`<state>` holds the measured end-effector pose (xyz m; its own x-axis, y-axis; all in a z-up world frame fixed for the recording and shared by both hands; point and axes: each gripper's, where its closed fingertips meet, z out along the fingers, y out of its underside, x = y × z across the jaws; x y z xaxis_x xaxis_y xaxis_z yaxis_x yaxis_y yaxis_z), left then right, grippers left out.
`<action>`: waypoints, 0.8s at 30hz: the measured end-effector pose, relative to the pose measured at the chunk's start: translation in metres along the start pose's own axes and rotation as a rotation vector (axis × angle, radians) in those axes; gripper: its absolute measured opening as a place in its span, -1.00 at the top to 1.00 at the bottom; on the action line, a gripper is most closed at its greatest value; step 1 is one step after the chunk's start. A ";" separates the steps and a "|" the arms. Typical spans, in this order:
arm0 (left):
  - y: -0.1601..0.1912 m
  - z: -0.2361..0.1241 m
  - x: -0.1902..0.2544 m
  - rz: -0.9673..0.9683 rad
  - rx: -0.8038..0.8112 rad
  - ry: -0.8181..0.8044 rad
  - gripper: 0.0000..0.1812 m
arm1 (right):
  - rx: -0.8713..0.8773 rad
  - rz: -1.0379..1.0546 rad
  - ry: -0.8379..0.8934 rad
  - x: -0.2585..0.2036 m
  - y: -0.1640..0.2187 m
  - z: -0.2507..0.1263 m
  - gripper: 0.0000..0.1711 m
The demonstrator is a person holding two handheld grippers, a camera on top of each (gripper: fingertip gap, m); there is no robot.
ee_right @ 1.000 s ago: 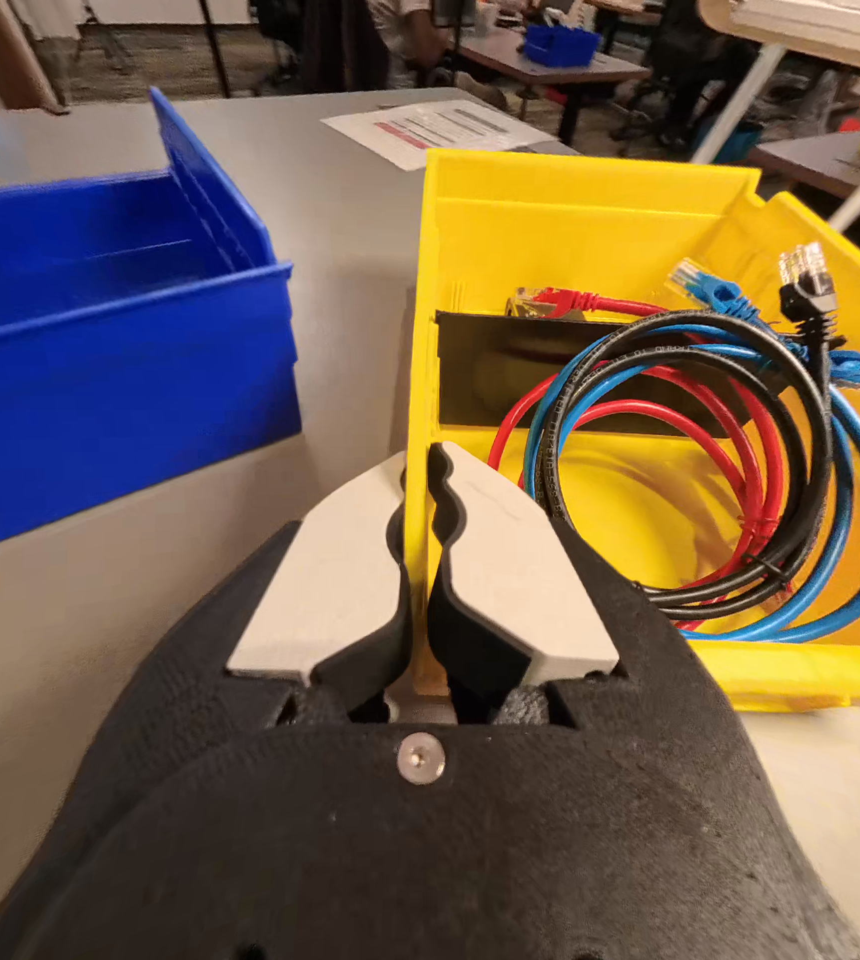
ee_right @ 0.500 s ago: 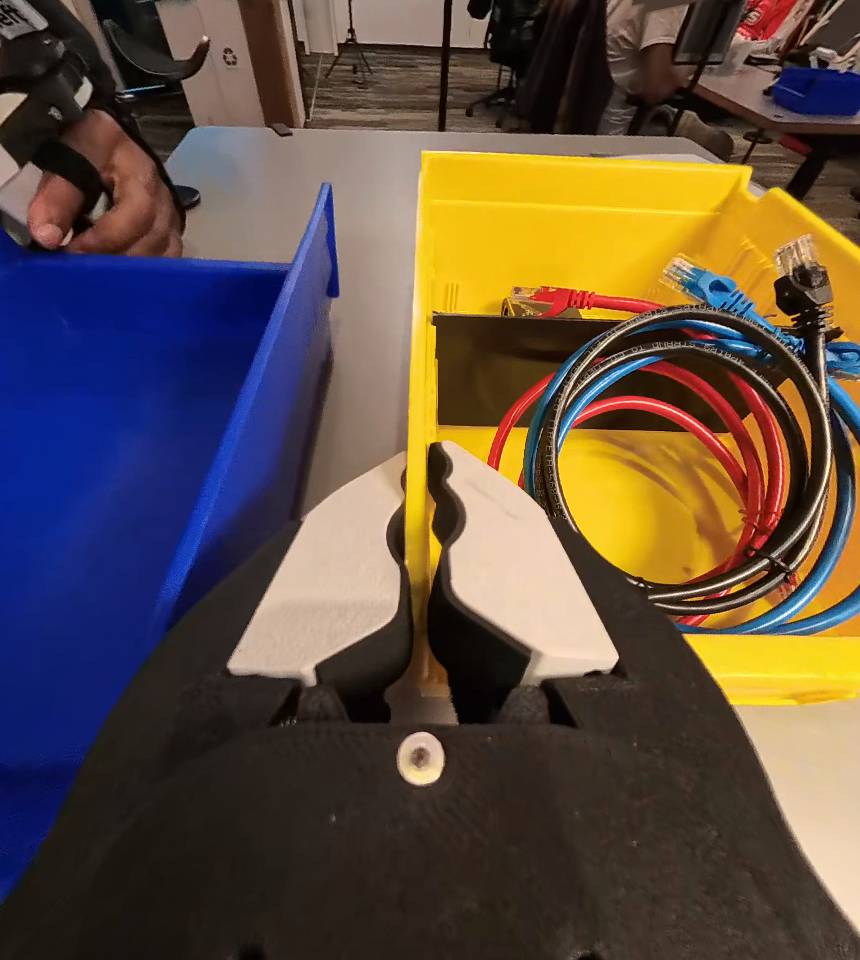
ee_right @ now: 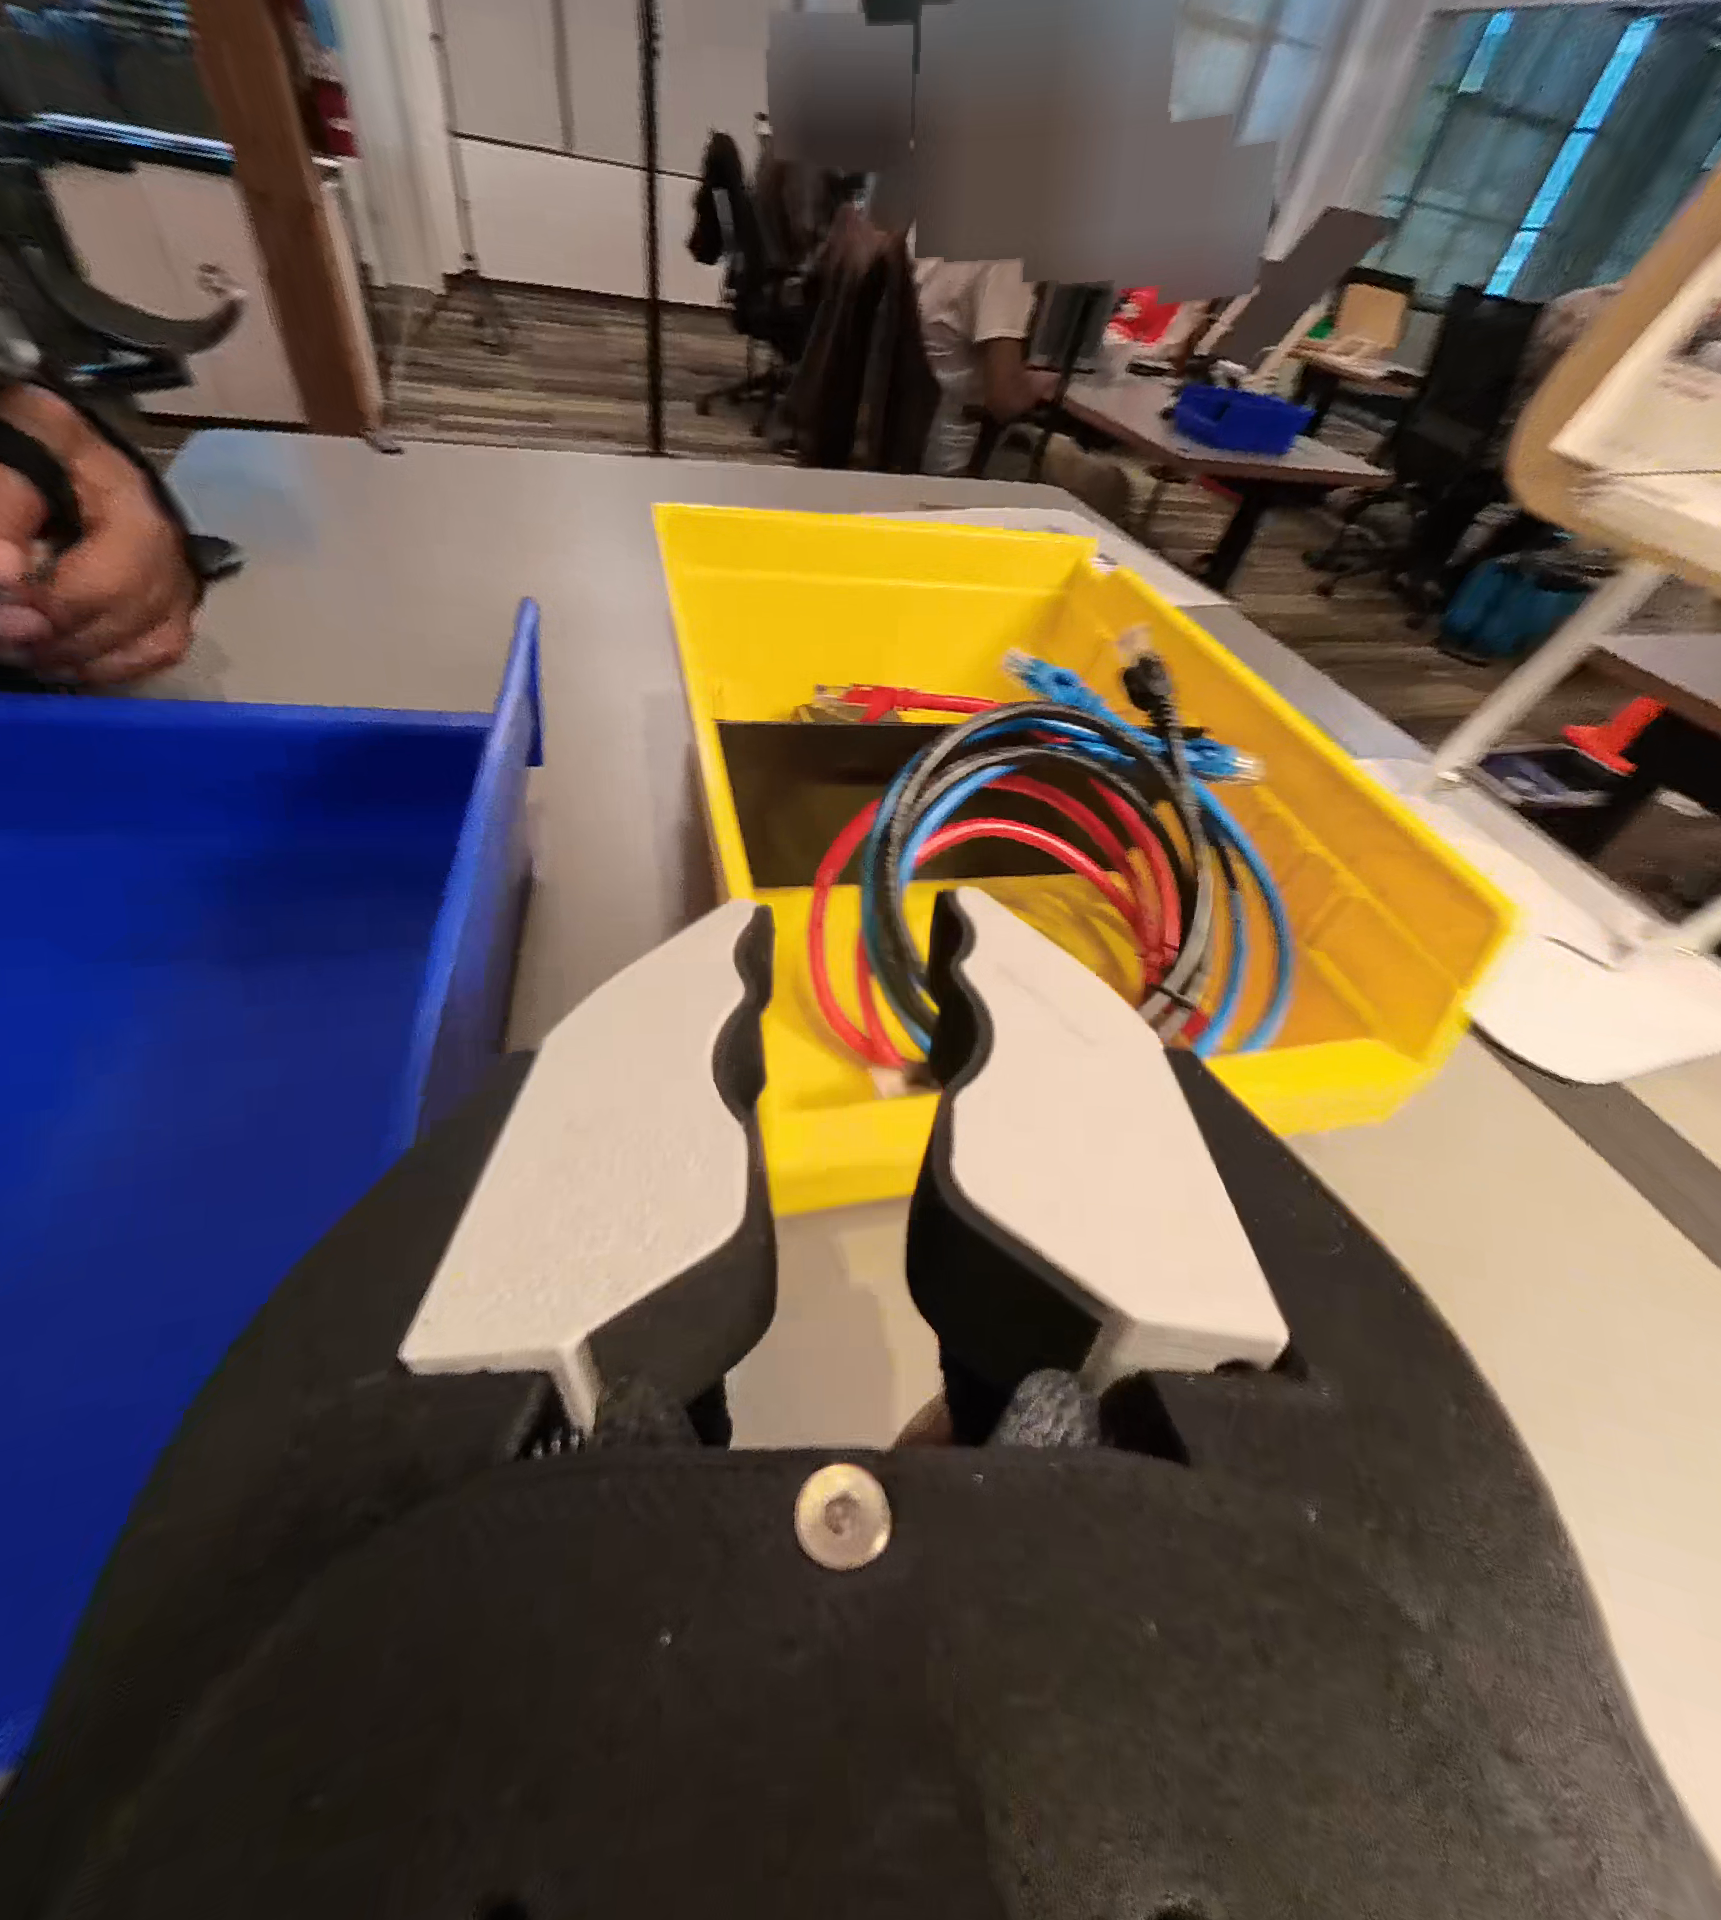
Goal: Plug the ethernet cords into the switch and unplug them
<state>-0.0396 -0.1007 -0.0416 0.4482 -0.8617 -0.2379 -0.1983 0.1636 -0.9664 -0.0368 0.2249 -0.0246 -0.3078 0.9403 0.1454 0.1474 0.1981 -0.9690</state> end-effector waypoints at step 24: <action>0.107 -0.118 -0.285 -0.768 -0.305 -1.107 0.87 | -0.392 0.282 0.135 -0.159 0.036 -0.106 0.49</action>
<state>-0.2911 0.1061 -0.0652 0.9547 0.1640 0.2483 0.2948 -0.4083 -0.8639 0.1171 0.1119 -0.0615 -0.0845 0.9945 -0.0616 0.5576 -0.0040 -0.8301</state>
